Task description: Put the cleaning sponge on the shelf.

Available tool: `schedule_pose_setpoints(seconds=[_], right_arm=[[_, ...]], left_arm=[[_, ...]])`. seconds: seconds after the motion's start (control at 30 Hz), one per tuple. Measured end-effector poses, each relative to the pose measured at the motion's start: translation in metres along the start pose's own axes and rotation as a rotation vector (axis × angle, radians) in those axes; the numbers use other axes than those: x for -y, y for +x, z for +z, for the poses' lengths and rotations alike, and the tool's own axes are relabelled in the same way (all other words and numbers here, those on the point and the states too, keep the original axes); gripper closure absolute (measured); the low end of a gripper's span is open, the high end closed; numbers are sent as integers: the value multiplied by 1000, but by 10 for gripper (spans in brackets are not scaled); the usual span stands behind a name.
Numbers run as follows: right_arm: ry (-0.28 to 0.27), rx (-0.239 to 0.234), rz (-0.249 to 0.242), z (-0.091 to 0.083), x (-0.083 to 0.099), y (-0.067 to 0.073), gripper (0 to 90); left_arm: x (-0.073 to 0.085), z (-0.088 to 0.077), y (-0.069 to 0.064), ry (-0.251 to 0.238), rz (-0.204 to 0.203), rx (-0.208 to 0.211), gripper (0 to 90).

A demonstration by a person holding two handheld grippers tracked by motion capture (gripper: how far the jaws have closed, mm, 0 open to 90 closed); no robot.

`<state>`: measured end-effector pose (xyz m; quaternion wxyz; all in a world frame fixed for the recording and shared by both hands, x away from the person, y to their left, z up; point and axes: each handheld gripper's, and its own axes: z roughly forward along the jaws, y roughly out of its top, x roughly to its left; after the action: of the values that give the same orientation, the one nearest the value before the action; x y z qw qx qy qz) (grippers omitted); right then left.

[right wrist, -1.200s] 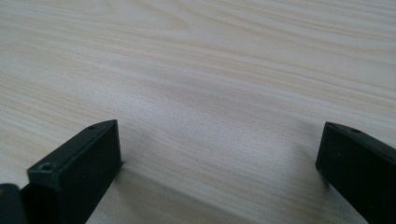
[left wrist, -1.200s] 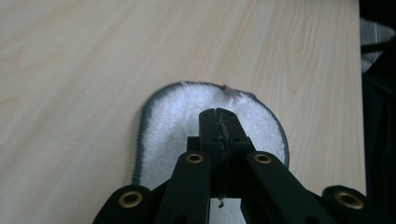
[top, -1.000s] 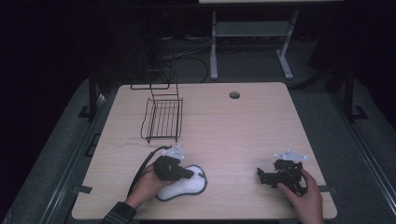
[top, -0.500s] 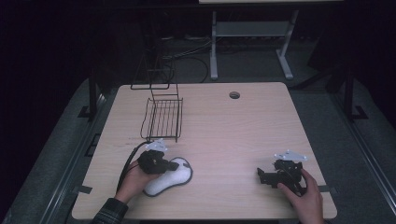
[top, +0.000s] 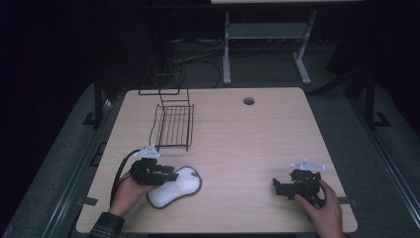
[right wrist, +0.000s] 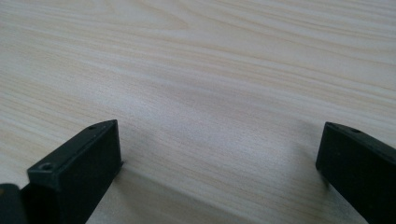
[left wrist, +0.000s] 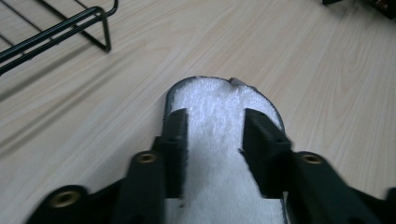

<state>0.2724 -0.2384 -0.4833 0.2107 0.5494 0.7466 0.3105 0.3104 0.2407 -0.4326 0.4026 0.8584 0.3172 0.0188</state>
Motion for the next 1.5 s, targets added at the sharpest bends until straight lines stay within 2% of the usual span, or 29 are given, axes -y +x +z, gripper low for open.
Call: schedule_pose_setpoints(seconds=[0.1,0.2,0.23,0.27,0.3,0.33,0.4,0.53,0.67,1.07,1.33,1.5], right_arm=[[0,0,0,0,0,0,0],[0,0,0,0,0,0,0],[0,0,0,0,0,0,0],[0,0,0,0,0,0,0],[0,0,0,0,0,0,0],[0,0,0,0,0,0,0],[0,0,0,0,0,0,0],[0,0,0,0,0,0,0],[0,0,0,0,0,0,0],[0,0,0,0,0,0,0],[0,0,0,0,0,0,0],[0,0,0,0,0,0,0]], left_arm=[[3,-1,-1,9,2,-9,403],[8,2,-6,23,39,-21,286],[8,2,-6,23,39,-21,254],[9,4,-8,39,67,-33,224],[9,4,-8,39,67,-33,201],[9,7,-9,51,90,-48,173],[9,8,-10,56,96,-55,144],[11,13,-9,93,118,-58,131],[13,18,-9,101,121,-47,130],[14,25,-8,121,132,-53,127],[14,28,-7,138,154,-45,127],[14,30,-7,154,146,-43,128]])
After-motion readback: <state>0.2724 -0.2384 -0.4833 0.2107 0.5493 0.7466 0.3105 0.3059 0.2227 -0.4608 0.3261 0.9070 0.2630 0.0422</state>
